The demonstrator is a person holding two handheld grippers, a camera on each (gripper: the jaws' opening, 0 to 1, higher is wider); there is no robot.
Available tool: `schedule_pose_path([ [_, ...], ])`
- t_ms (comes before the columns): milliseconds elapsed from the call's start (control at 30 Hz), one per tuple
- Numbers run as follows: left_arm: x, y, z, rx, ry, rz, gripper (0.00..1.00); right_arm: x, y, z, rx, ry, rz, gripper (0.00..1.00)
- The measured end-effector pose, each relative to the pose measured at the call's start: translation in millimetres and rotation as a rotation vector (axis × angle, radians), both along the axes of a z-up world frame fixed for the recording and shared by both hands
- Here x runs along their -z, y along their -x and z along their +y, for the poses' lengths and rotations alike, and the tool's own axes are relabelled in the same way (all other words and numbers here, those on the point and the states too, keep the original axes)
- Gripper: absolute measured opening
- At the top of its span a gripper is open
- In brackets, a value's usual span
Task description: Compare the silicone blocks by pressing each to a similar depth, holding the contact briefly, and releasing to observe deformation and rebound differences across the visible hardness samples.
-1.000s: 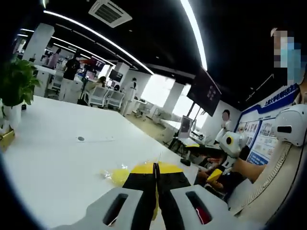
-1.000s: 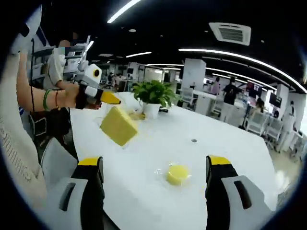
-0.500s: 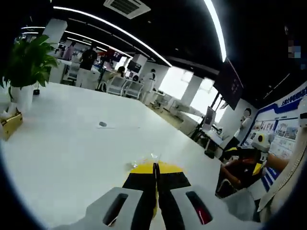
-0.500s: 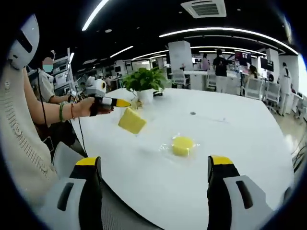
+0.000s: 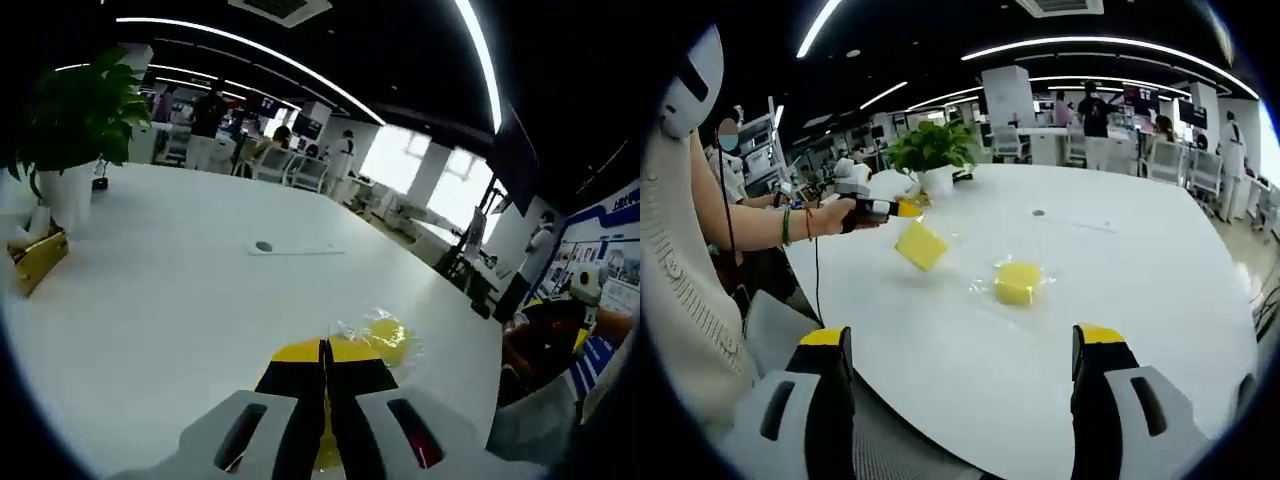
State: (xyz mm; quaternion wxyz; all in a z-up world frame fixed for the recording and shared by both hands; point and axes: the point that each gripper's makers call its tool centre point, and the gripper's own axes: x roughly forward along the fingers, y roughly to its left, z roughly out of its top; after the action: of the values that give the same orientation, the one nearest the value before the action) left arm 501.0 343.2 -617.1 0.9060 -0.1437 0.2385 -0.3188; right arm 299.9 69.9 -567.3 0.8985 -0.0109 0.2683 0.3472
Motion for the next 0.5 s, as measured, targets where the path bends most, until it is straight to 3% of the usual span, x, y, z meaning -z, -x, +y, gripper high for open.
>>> schedule_pose_path([
  [233,22.2,-27.4,21,-0.05,-0.016,0.031,0.0,-0.2,-3,6,0.001,-0.041,0.027,0.86],
  [500,66.7,-40.3,40,-0.057,-0.143,0.086,0.0,11.6,-7,18,-0.019,-0.049,0.067,0.82],
])
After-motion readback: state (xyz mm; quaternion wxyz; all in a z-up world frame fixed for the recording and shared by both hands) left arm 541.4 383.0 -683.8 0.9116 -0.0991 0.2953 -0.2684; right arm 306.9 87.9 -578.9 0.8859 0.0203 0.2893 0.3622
